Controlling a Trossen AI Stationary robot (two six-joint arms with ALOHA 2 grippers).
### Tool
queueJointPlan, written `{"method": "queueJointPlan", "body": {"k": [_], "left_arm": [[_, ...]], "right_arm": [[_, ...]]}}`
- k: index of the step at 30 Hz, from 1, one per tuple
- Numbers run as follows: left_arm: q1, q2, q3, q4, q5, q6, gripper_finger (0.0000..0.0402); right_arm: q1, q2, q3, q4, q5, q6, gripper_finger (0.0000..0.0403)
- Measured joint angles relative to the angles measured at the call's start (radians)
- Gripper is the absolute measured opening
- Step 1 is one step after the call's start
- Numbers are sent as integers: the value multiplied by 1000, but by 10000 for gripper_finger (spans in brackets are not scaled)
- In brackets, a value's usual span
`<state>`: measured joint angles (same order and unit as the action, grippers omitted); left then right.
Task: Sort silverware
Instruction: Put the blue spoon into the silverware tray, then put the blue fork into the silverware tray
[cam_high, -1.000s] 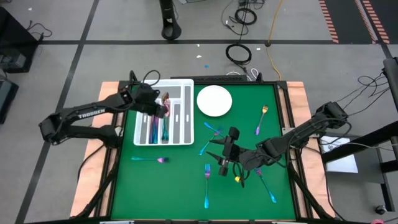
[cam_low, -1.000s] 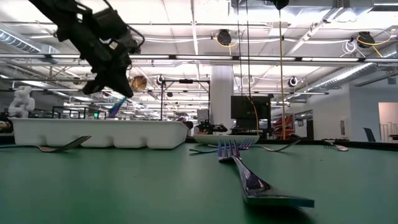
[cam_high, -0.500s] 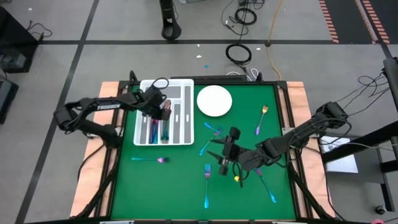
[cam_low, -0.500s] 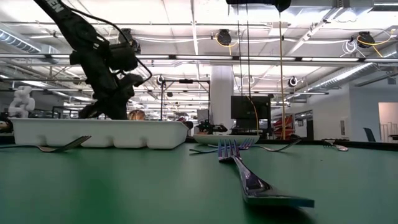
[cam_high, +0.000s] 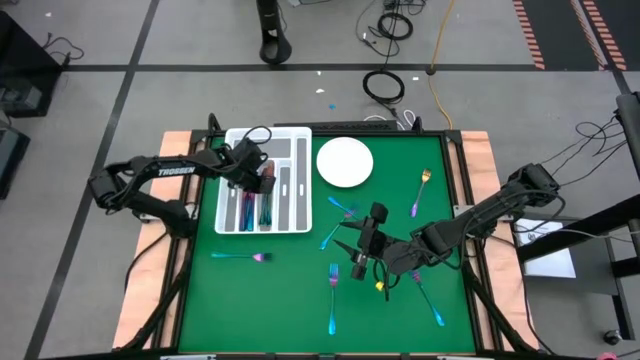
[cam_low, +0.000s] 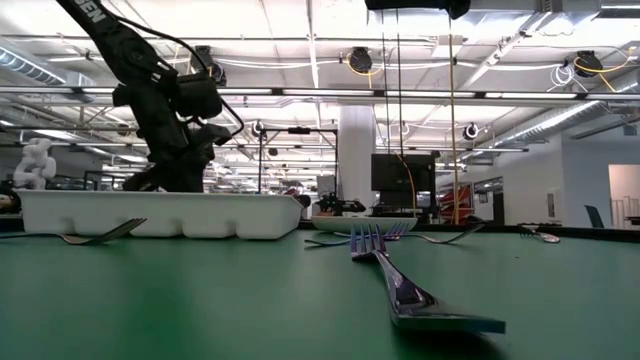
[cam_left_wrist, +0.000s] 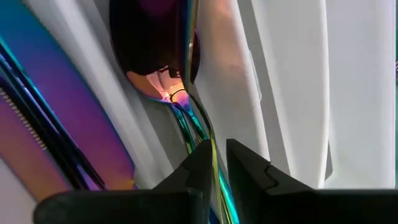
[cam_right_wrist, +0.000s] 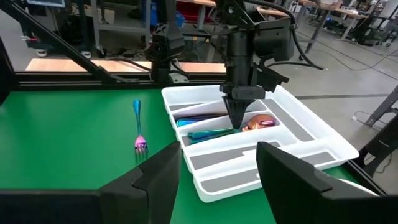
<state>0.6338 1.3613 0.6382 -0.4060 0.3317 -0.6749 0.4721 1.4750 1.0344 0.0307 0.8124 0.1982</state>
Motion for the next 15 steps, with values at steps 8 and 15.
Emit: {"method": "queueJointPlan", "body": {"k": [8, 15], "left_arm": [[0, 0, 0, -10, 19, 1, 71], [0, -1, 41, -167, 40, 64, 75]], "right_arm": [[0, 0, 0, 0, -1, 0, 199], [0, 0, 0, 0, -1, 0, 199]]}}
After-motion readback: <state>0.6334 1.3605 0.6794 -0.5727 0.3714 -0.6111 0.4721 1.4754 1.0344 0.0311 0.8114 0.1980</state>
